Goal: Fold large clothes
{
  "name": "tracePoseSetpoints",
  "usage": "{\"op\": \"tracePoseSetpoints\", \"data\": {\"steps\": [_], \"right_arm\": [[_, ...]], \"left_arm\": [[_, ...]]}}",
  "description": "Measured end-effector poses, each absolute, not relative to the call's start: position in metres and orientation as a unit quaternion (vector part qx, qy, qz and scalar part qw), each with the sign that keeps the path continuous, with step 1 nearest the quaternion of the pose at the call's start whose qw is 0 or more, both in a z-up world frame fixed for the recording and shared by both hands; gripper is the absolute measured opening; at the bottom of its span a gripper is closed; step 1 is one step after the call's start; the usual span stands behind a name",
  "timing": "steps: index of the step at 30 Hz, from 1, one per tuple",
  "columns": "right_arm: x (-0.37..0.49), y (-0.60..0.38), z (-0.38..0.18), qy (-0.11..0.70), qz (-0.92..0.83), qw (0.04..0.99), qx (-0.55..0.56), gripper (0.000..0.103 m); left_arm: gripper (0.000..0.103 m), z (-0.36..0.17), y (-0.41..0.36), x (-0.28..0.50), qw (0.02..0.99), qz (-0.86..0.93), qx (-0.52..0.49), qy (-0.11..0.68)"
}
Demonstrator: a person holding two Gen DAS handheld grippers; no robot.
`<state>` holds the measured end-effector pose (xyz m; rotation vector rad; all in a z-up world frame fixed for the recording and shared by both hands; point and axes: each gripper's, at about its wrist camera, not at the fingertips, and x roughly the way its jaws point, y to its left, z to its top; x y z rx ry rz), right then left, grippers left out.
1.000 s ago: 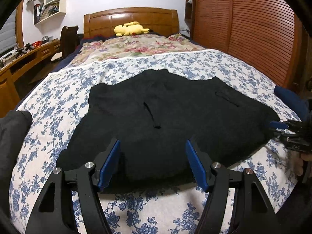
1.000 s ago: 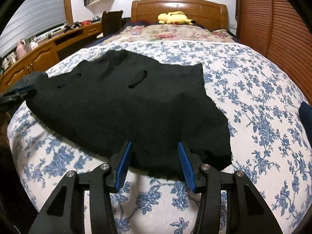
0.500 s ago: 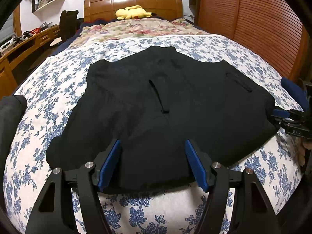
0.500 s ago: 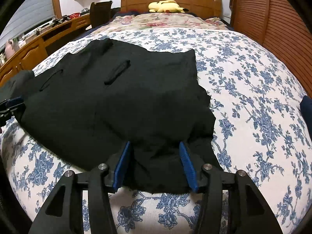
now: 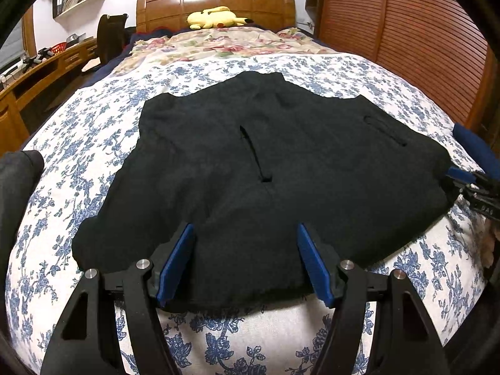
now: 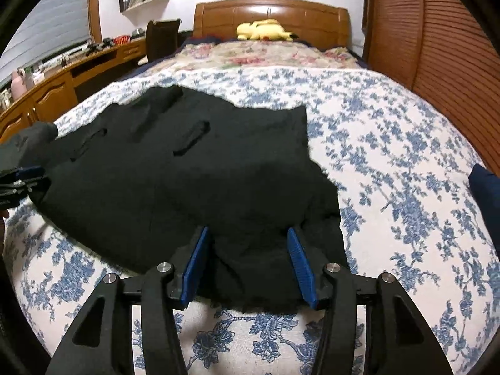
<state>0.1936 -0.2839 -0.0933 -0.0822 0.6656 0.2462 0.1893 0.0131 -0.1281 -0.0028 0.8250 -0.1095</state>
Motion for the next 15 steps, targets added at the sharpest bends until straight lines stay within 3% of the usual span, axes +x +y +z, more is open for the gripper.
{"op": "tracePoseSetpoints", "data": {"steps": [12,15], "right_arm": [[0.178,-0.316,-0.092,0.322,0.074,0.944,-0.009,0.058],[0.182,-0.318,-0.096,0.345,0.073,0.936,-0.007,0.063]], "left_arm": [[0.069,-0.128,0.014,0.190,0.915,-0.055,-0.001,0.400],[0.069,-0.128,0.014,0.190,0.915,-0.055,-0.001,0.400]]}}
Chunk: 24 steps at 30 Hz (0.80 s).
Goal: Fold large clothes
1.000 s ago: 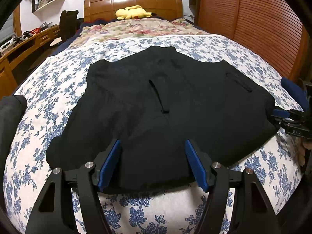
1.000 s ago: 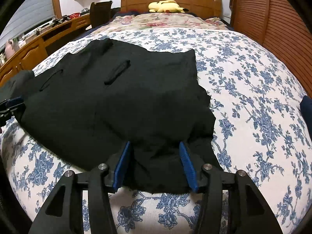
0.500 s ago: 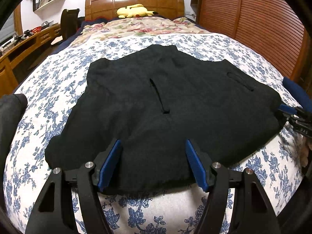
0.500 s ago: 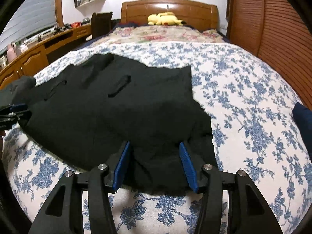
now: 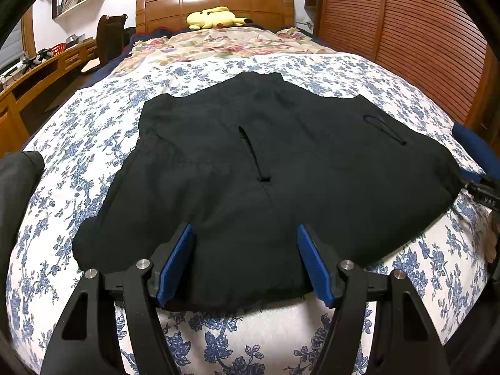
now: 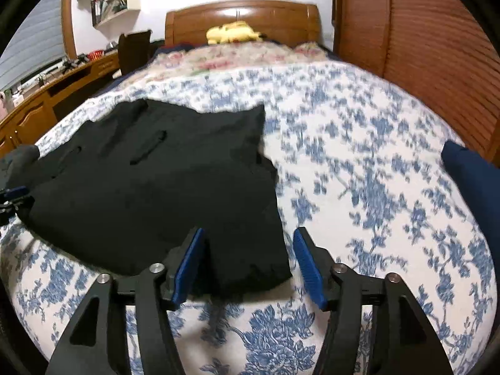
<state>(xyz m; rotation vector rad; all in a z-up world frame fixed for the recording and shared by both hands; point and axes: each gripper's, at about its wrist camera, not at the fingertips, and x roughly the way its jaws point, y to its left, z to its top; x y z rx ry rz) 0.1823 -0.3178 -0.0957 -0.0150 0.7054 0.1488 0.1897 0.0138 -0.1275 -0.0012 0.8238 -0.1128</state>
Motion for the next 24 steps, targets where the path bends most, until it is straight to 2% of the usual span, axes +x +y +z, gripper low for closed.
{"op": "tracePoseSetpoints", "data": {"steps": [4,9,10,12,14,20,24], "right_arm": [[0.192,-0.322,-0.102,0.377,0.077,0.923,0.011,0.071],[0.198,-0.324,-0.105,0.394,0.102,0.913,0.036,0.072],[0.200,-0.325,-0.105,0.396,0.111,0.910,0.042,0.070],[0.201,-0.328,-0.107,0.398,0.133,0.906,0.055,0.055],[0.199,-0.330,-0.107,0.400,0.147,0.902,0.066,0.049],[0.198,-0.335,-0.107,0.395,0.150,0.904,0.059,0.040],[0.201,-0.333,-0.110,0.393,0.148,0.906,0.054,0.039]], "left_arm": [[0.069,-0.128,0.014,0.190,0.915,-0.055,0.000,0.400],[0.069,-0.126,0.013,0.190,0.915,-0.055,0.001,0.400],[0.069,-0.126,0.013,0.191,0.915,-0.055,0.000,0.400],[0.069,-0.127,0.012,0.190,0.915,-0.055,0.000,0.400],[0.069,-0.127,0.012,0.191,0.915,-0.054,0.001,0.400],[0.069,-0.125,0.010,0.191,0.915,-0.056,0.000,0.400],[0.069,-0.121,0.008,0.190,0.918,-0.059,-0.004,0.392]]}}
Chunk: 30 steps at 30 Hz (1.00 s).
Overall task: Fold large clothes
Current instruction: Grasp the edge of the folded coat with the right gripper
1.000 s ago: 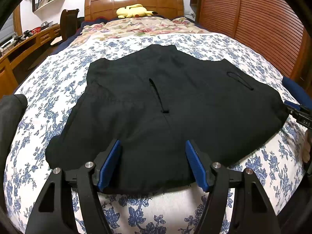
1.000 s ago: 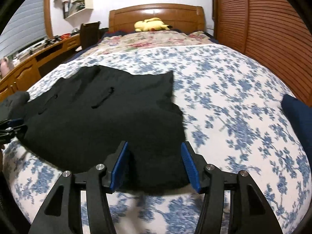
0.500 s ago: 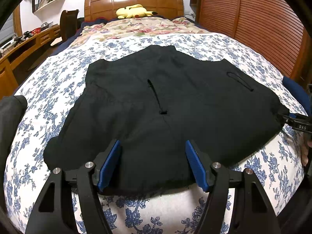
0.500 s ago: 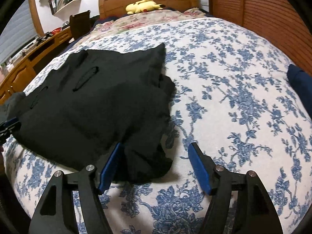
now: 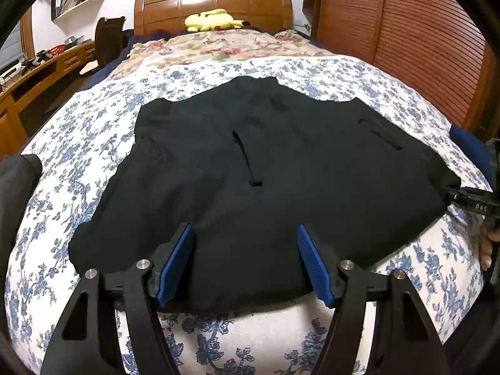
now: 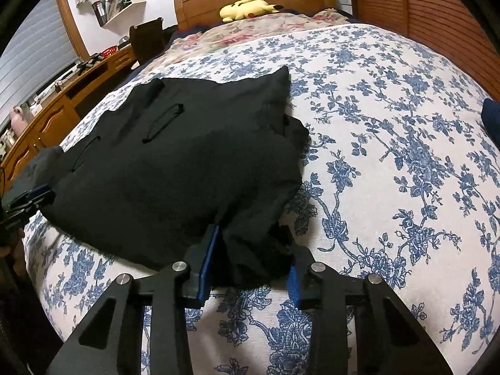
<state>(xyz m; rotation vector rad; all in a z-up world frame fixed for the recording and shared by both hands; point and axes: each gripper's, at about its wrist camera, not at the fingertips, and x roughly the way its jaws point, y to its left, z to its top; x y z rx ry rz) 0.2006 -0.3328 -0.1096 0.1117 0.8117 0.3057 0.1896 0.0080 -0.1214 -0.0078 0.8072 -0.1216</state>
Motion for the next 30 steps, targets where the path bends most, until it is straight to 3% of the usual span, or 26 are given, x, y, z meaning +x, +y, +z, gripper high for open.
{"op": "tracePoseSetpoints", "data": {"steps": [8,20,26,30], "right_arm": [[0.198,-0.328,-0.108,0.387,0.143,0.910,0.039,0.039],[0.194,-0.327,-0.108,0.382,0.145,0.912,0.034,0.038],[0.189,-0.328,-0.101,0.364,0.158,0.917,0.036,0.019],[0.179,-0.331,-0.084,0.321,0.171,0.930,0.058,0.016]], "left_arm": [[0.069,-0.104,-0.006,0.185,0.933,-0.083,-0.019,0.350],[0.069,-0.119,-0.047,0.205,0.923,-0.104,0.006,0.372],[0.069,-0.132,-0.052,0.209,0.913,-0.098,0.021,0.395],[0.069,-0.136,-0.053,0.212,0.909,-0.095,0.023,0.405]]}}
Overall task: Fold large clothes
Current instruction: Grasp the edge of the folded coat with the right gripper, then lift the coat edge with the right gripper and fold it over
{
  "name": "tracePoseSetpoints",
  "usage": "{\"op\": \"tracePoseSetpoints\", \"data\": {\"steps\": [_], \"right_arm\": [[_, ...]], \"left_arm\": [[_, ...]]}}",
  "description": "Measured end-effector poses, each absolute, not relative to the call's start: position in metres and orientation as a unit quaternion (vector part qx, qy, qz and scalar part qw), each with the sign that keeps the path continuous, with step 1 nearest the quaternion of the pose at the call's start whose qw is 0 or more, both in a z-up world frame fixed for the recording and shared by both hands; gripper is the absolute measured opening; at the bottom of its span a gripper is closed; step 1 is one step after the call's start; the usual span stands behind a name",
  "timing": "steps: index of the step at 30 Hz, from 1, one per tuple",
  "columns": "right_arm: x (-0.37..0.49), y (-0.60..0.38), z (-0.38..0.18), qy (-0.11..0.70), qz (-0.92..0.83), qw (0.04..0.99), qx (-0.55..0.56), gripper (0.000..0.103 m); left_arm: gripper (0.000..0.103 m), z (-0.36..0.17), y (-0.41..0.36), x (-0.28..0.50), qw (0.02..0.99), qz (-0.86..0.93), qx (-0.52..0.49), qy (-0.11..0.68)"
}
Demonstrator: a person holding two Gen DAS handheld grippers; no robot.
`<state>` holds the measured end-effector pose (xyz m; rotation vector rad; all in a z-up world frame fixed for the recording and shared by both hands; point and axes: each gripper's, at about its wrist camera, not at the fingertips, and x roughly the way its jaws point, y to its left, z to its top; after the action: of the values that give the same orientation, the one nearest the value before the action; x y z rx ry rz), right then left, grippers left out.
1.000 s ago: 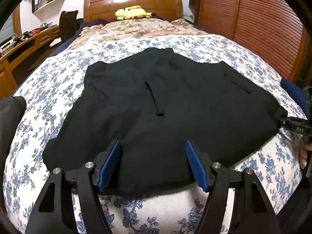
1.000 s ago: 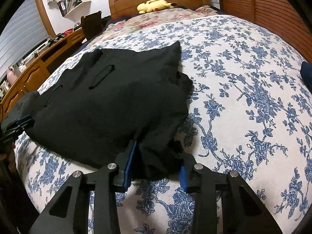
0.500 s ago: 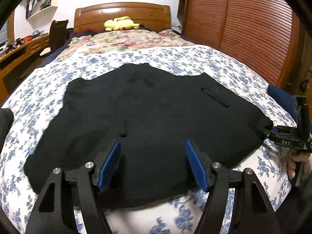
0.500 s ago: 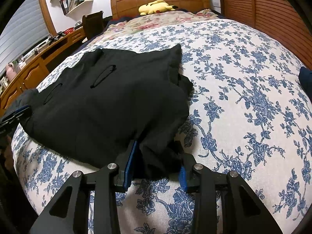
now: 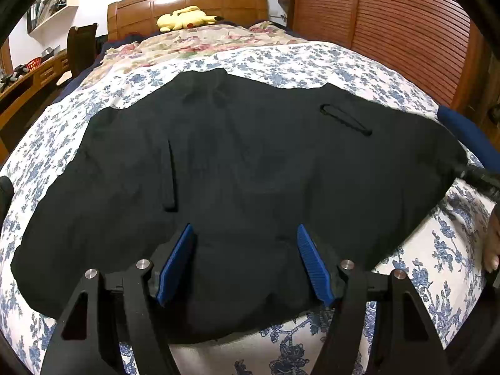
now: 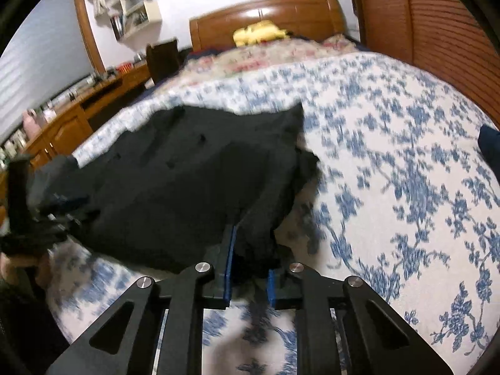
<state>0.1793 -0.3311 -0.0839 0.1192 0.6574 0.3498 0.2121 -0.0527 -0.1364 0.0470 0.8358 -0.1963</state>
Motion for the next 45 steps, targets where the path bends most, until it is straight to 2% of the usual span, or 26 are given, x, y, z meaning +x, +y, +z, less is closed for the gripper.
{"op": "tracePoseSetpoints", "data": {"steps": [10,22,35,45], "right_arm": [[0.159,-0.311,-0.035,0.270,0.193,0.943,0.036,0.014],[0.144,-0.212,0.021,0.238,0.249,0.937,-0.063,0.013],[0.174,-0.084,0.032,0.229,0.322,0.909,-0.130,0.011],[0.219,-0.025,-0.010,0.289,0.391,0.863,-0.137,0.010]], "left_arm": [[0.069,-0.113,-0.036,0.199,0.919,-0.105,0.004,0.380],[0.069,-0.079,0.049,0.156,0.940,-0.082,-0.034,0.329],[0.069,-0.078,0.137,0.116,0.949,-0.026,-0.063,0.309],[0.069,-0.083,0.165,0.104,0.949,-0.007,-0.079,0.306]]}}
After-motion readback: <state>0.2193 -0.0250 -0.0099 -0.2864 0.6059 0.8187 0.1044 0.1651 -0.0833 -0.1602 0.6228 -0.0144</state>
